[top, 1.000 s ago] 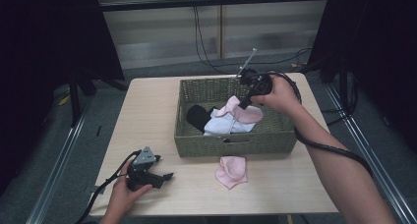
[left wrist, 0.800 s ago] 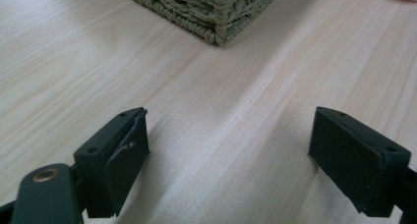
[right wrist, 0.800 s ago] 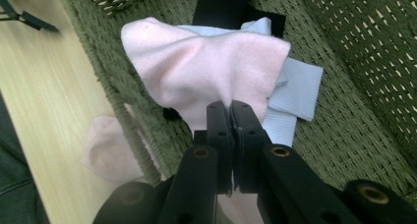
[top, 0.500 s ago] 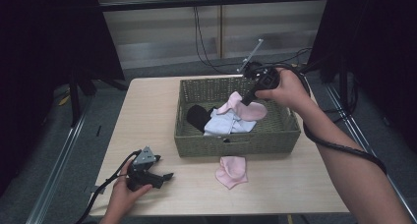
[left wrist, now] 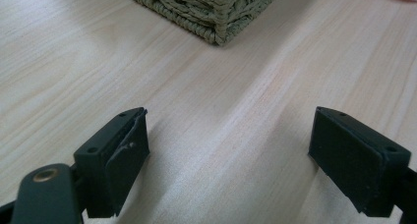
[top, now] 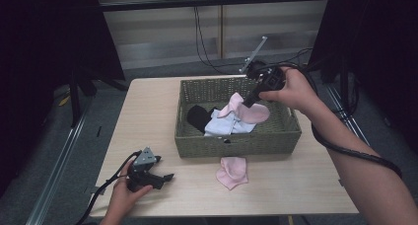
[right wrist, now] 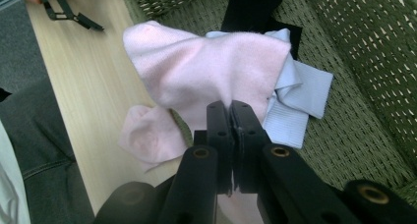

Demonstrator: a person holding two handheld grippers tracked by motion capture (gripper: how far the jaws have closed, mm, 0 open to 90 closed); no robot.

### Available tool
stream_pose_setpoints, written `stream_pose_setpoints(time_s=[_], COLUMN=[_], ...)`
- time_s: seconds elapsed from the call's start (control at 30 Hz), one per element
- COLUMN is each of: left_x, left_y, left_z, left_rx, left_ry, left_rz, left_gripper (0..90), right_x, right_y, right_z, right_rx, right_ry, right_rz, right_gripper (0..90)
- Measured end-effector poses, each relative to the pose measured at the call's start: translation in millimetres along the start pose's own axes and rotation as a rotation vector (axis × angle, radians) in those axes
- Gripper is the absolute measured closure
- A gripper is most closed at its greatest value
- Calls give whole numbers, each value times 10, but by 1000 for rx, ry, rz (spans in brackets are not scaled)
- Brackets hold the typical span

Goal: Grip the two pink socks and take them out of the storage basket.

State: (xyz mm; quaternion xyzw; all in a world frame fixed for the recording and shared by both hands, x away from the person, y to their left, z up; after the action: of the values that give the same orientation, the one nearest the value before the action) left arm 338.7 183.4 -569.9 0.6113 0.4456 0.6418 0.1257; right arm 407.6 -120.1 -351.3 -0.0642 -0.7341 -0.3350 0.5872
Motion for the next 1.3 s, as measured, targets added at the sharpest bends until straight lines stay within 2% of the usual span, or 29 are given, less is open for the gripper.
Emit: stream_pose_setpoints(time_s=[0.1,0.23,0.27,0.47,0.67,0.87,1.03,1.1,1.13,1.3], left_x=[0,0,-2,-2,-5,-4,-2,-2,-2,-2], left_y=[0,0,1,1,1,0,0,0,0,0], left_z=[0,0,1,1,-6,-5,-1,-1,-1,-1], left_rx=[0,0,0,-1,5,4,1,1,1,1], left_ry=[0,0,1,2,-2,-1,2,1,1,1], left_rz=[0,0,-3,-3,-5,-4,-3,-3,-3,-3], left_gripper=[145,145,145,145,145,146,146,146,146,146], right_x=[71,117,148,215,217,112,-84,-113,-157,-194], right_y=[-8,-27,-42,-108,-181,-279,-364,-375,-386,-395], right_z=[119,206,268,418,543,671,763,777,791,817], right_rx=[24,42,52,68,80,94,97,99,97,105], right_ry=[10,19,32,58,82,108,137,142,138,138], right_rz=[-5,-10,-22,-60,-68,-65,-61,-60,-63,-67], right_gripper=[877,877,877,876,876,876,872,867,811,727])
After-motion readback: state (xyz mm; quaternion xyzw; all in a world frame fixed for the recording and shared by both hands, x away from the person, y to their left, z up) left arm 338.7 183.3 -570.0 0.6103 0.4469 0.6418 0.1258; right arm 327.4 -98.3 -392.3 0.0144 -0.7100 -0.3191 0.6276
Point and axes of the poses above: each handheld gripper's, and its own axes: x roughly backward along the jaws, y roughly out of its top, z roughly to its left, the point moved 9 cm from there along -x, roughly forward along the jaws, and after that the axes turned 11 degrees about -y, right-handed, at the moved point
